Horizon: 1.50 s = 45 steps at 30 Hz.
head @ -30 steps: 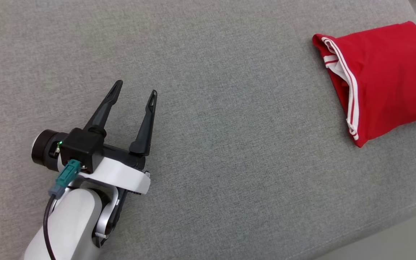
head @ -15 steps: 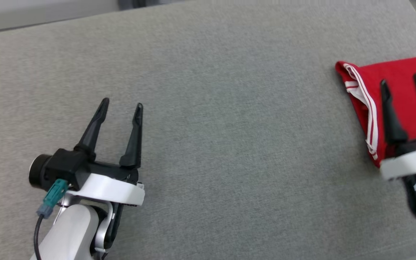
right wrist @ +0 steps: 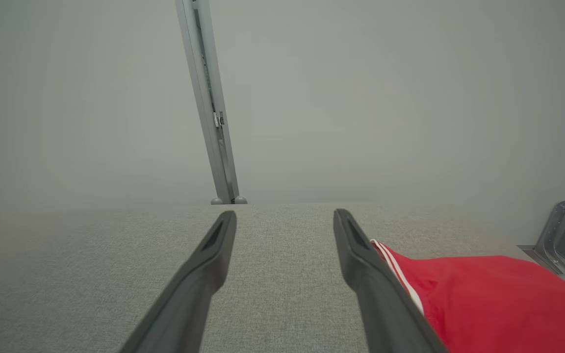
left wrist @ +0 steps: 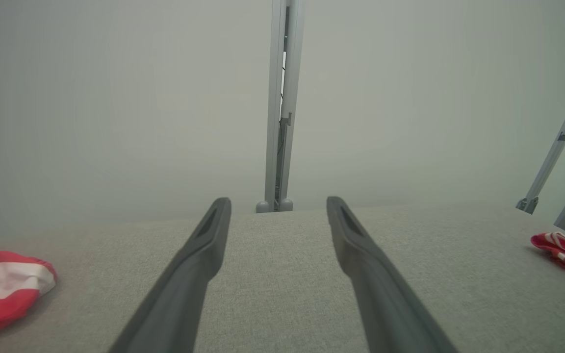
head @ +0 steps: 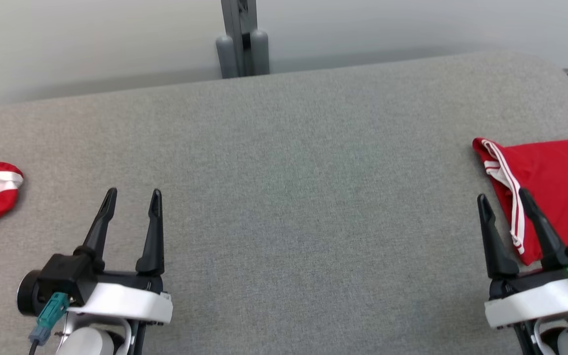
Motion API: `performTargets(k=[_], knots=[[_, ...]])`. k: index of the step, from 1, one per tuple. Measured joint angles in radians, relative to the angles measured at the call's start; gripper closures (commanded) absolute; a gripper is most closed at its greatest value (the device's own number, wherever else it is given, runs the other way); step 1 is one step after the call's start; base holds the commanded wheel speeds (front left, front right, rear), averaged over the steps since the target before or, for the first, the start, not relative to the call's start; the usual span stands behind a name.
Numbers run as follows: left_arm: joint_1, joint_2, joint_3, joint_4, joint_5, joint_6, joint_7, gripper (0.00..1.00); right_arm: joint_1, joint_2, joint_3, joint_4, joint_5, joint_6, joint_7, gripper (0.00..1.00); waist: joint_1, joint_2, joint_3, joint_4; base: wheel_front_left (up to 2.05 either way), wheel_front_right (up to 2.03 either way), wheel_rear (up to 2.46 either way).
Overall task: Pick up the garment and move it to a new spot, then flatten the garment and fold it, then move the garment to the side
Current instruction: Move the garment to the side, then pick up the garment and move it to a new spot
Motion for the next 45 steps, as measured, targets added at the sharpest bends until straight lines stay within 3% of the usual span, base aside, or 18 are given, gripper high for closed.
performTargets(k=[18,45], knots=[[0.22,0.044,0.02,-0.048,-0.022,0.073,0.047,0.0,0.152,0.04,-0.047,-0.068,-0.041,0.0,0.087,0.0,0.0,0.0,-0.168,0.029,0.0,0.0,0.0],[0.231,0.055,0.008,-0.069,-0.026,0.106,0.082,0.0,0.175,0.063,-0.052,-0.081,-0.038,0.0,0.113,0.0,0.0,0.0,-0.184,0.041,0.0,0.0,0.0]])
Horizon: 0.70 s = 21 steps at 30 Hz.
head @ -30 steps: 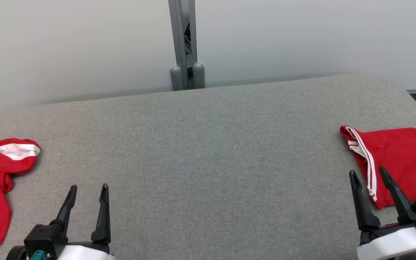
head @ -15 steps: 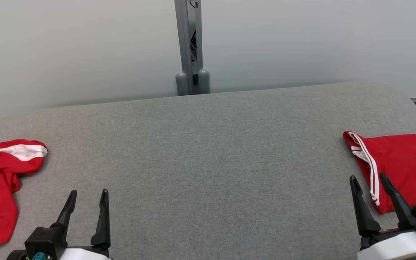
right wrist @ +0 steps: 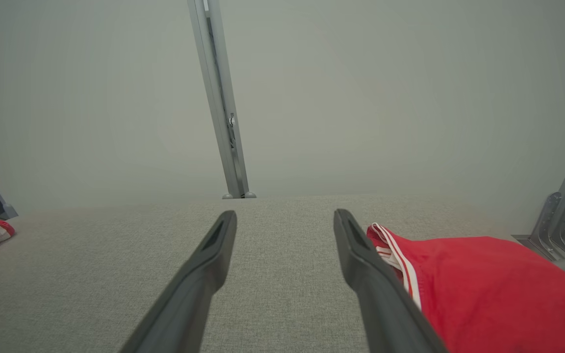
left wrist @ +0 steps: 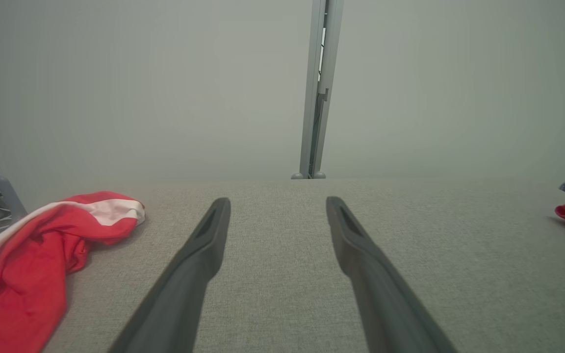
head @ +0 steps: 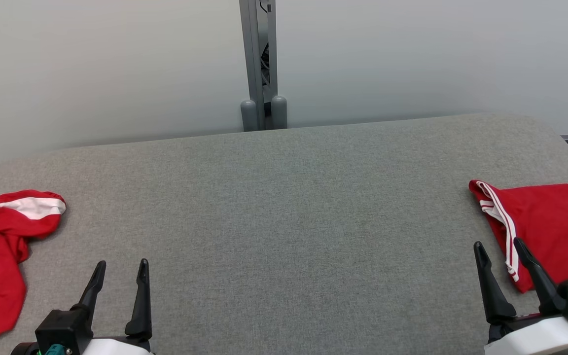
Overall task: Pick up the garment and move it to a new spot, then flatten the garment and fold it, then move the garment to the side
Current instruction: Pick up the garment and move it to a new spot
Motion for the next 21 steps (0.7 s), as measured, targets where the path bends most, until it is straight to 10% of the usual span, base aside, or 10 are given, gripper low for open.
performTargets(k=[21], knots=[[-0.061,0.013,0.032,0.0,-0.012,-0.011,-0.037,0.0,-0.005,-0.009,0.036,-0.019,0.008,0.0,0.003,0.0,0.0,0.0,0.013,0.233,0.0,0.0,0.0]])
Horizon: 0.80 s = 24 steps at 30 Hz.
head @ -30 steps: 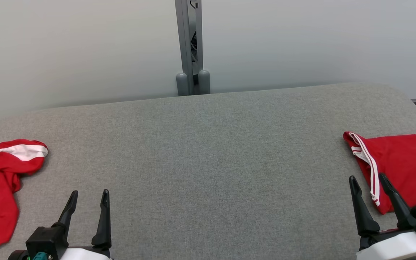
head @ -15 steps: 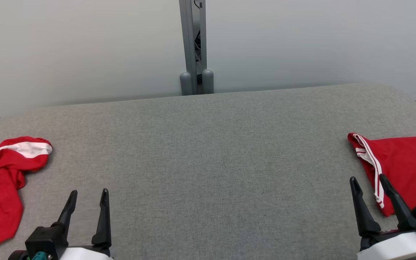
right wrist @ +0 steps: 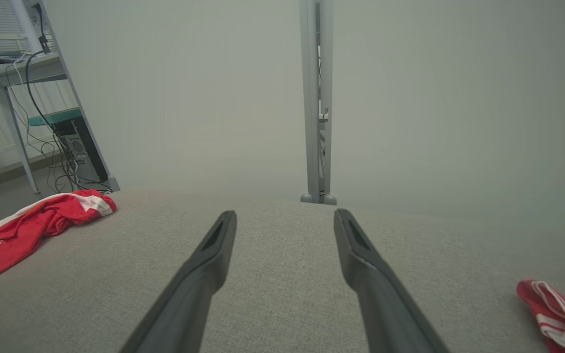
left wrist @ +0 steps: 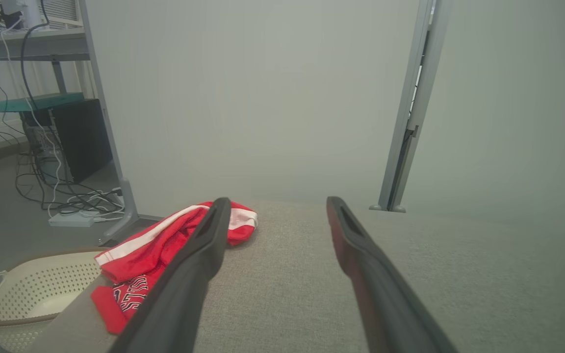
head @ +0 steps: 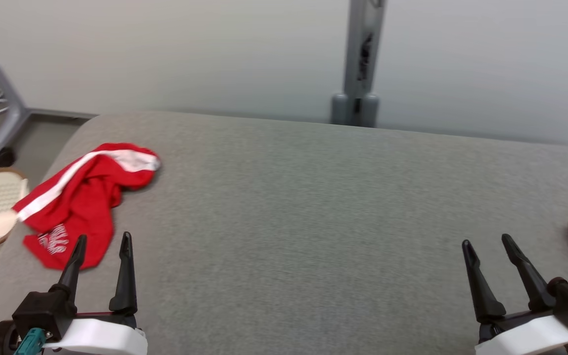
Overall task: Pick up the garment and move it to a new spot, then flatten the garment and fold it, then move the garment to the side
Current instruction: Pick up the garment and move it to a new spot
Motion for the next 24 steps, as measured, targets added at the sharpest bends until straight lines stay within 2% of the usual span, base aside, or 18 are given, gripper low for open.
performTargets(k=[6,11,24], knots=[[0.002,0.003,0.013,-0.005,-0.005,0.005,-0.005,0.0,-0.015,0.003,0.034,0.004,0.003,0.0,-0.001,0.0,0.0,0.0,0.003,0.116,0.0,0.0,0.0],[0.003,-0.002,0.015,-0.005,-0.013,0.006,-0.01,0.0,-0.03,0.006,0.049,0.015,0.01,0.0,-0.004,0.0,0.0,0.0,0.008,0.18,0.0,0.0,0.0],[-0.003,-0.013,0.012,0.017,-0.015,0.001,-0.022,0.0,-0.027,0.003,0.052,0.03,0.016,0.0,-0.01,0.0,0.0,0.0,0.01,0.209,0.0,0.0,0.0]])
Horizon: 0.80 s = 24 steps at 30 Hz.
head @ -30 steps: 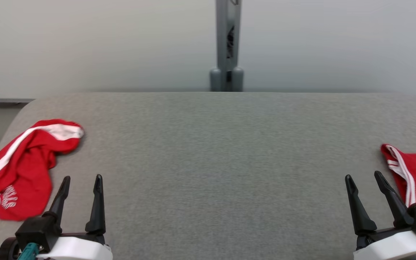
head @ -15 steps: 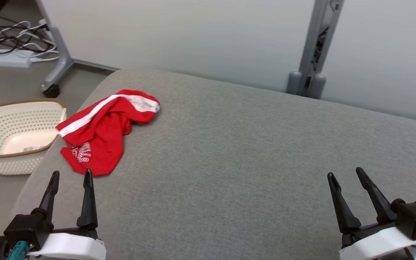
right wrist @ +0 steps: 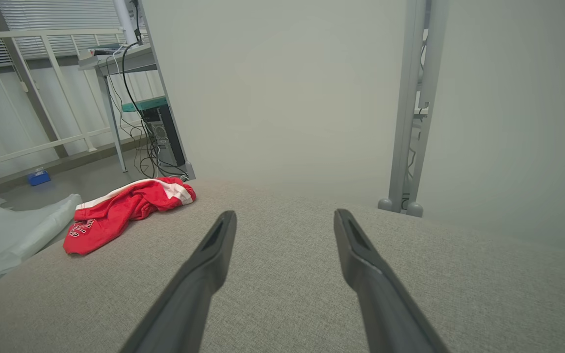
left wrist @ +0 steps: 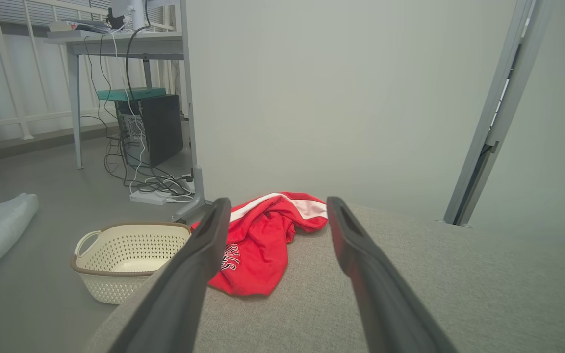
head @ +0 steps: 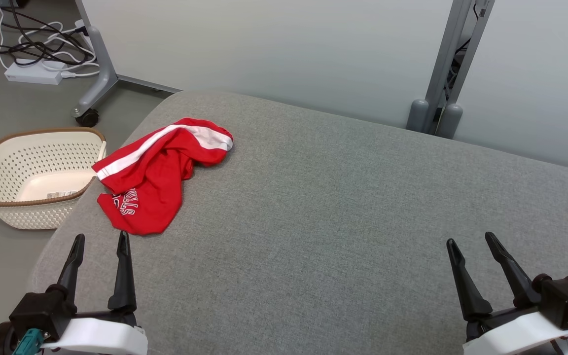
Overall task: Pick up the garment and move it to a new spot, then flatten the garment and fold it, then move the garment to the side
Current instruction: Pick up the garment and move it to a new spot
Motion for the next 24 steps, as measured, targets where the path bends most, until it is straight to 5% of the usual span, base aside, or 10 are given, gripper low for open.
performTargets(k=[10,17,24], knots=[[-0.096,-0.021,0.029,-0.014,-0.008,-0.01,-0.015,0.0,-0.003,-0.005,-0.007,-0.013,0.003,0.0,0.001,0.0,0.0,0.0,0.023,0.011,0.0,0.0,0.0],[-0.393,0.019,0.077,-0.043,0.042,-0.045,-0.021,0.0,-0.026,-0.035,0.001,-0.042,0.003,0.0,0.023,0.0,0.0,0.0,0.08,0.008,0.0,0.0,0.0],[-0.66,0.056,0.069,0.152,0.024,-0.119,0.082,0.0,-0.078,-0.089,0.033,-0.091,0.01,0.0,0.052,0.0,0.0,0.0,0.174,-0.03,0.0,0.0,0.0]])
